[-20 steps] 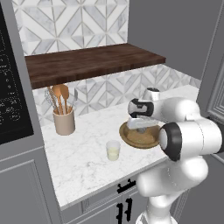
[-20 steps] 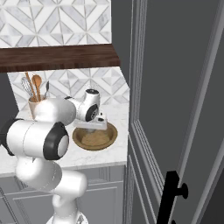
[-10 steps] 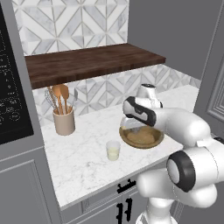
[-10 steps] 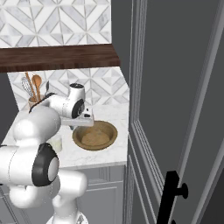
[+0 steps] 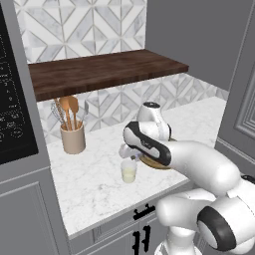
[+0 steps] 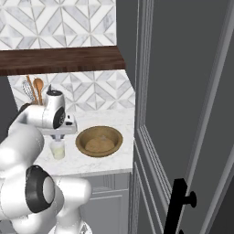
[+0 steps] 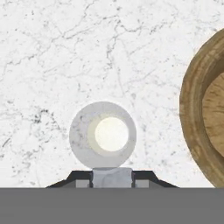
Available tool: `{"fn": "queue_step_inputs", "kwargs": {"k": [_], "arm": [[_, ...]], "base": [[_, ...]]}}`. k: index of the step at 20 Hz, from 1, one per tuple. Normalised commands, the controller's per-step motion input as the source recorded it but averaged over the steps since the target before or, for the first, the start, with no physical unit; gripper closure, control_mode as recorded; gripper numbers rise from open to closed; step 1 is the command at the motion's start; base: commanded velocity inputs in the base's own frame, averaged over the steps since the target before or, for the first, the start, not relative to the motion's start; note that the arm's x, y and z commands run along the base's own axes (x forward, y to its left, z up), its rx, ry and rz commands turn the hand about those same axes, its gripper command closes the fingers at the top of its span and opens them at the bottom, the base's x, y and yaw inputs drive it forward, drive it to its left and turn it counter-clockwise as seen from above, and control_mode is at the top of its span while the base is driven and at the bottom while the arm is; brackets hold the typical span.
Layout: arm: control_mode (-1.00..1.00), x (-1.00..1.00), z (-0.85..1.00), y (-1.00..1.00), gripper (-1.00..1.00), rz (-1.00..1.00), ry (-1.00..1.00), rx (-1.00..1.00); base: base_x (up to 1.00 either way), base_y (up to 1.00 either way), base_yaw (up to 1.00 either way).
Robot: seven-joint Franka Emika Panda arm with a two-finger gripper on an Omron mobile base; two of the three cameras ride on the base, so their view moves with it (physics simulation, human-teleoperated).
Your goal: Grab a lemon wedge from the fridge and one ice cube from the ice bowl, and put them in the glass of lemonade.
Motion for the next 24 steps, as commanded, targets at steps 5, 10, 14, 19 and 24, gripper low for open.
{"fn": "queue_step_inputs", "kwargs": {"k": [5, 10, 14, 19, 24], "arm": [[-1.0, 0.32, 0.0, 0.12, 1.0, 0.01, 0.0, -0.04], [-1.0, 0.31, 0.0, 0.06, 1.0, 0.0, 0.0, -0.01], [-1.0, 0.03, -0.22, 0.19, 1.0, 0.0, -0.01, -0.01], [-1.0, 0.0, -0.12, 0.11, 1.0, 0.0, -0.04, -0.01], [-1.0, 0.0, -0.04, 0.17, 1.0, 0.0, -0.04, -0.01]], "base": [[0.0, 0.0, 0.0], [0.0, 0.0, 0.0], [0.0, 0.0, 0.0], [0.0, 0.0, 0.0], [0.0, 0.0, 0.0]]}}
